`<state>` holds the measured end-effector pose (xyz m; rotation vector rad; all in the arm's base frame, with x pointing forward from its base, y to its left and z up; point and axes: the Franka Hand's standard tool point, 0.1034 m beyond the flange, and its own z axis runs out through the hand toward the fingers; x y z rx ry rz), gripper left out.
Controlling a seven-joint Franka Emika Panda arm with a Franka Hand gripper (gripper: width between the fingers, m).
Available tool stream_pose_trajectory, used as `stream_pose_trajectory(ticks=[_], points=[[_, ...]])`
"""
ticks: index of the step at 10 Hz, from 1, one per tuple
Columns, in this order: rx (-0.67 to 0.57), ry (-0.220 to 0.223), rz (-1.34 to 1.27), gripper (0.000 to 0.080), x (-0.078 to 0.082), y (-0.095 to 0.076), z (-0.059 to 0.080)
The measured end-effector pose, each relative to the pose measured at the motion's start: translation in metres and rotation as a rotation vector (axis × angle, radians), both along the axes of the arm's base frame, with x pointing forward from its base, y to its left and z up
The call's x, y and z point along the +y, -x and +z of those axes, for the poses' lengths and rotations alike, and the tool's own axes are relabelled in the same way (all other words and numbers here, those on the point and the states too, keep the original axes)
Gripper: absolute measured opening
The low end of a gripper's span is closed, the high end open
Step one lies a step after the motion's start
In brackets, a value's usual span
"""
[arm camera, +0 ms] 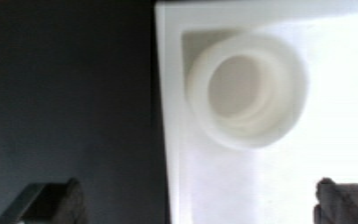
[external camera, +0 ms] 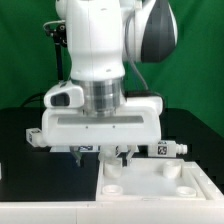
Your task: Assemble one leg
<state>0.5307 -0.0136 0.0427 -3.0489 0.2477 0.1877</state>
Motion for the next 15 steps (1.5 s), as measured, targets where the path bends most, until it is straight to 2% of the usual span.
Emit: stream_pose_trajectory(ticks=[2,3,5,6,9,10,15], points=[[0.003,-0.002,-0.048,0.0649,0.022,0.013,0.022],[-0.031,0.007,-0.051,0.0649,0.025,0.008,0.023],[-0.028,0.006,-0.047,0.0649,0.025,0.009,0.021],[-0.024,0.009,-0.085,0.0649,0.029,0.011,0.022],[0.019,0.028,-0.232,0.0649,0.082,0.045,0.024],[0.033,0.035,-0.267,0.0649,0.093,0.049,0.023],[0.031,0.031,-0.274,0.0649,0.090,0.048,0.018]])
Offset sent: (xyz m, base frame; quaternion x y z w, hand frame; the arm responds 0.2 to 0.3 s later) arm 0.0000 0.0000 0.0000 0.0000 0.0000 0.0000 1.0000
